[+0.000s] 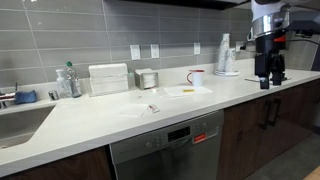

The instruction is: Take the orange thing off of the cup

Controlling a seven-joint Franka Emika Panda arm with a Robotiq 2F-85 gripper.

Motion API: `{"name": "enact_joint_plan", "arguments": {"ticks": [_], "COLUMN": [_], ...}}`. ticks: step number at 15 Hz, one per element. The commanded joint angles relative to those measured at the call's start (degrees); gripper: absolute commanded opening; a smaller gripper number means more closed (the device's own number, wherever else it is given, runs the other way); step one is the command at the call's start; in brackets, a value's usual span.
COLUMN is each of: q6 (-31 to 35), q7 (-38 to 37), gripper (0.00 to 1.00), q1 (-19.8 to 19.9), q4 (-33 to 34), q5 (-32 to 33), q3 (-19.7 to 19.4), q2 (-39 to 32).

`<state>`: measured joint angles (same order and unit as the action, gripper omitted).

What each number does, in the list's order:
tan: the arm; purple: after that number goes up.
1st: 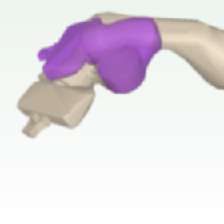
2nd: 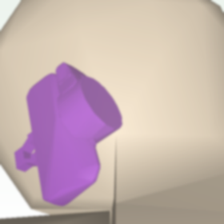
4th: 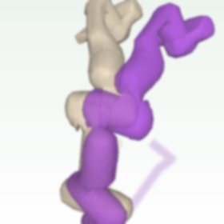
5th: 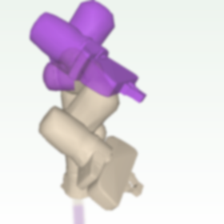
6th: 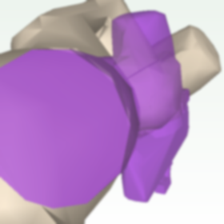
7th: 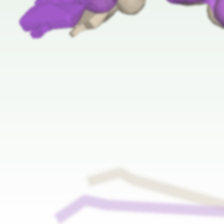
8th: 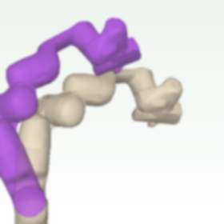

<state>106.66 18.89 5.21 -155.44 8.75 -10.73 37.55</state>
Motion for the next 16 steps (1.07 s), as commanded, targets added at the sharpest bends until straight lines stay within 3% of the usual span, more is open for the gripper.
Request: {"name": "enact_joint_plan", "arguments": {"ticks": [1,4,7,16], "q6": [-0.2,-0.7,-0.7,1.6], "q7": [0.0,-1.3,-4.6,-25.2], "gripper": [1.00,1.00,1.00,1.00], "q1": [-0.1,-0.1,0.0,-0.3], "q4": [0.1,5.1,10.4,26.2], "q5": [0.0,2.6,9.1,28.0], "q3": [0.0,1.9,6.2,16.8], "q2": [0.0,-3.7,-6.3,-20.7]}}
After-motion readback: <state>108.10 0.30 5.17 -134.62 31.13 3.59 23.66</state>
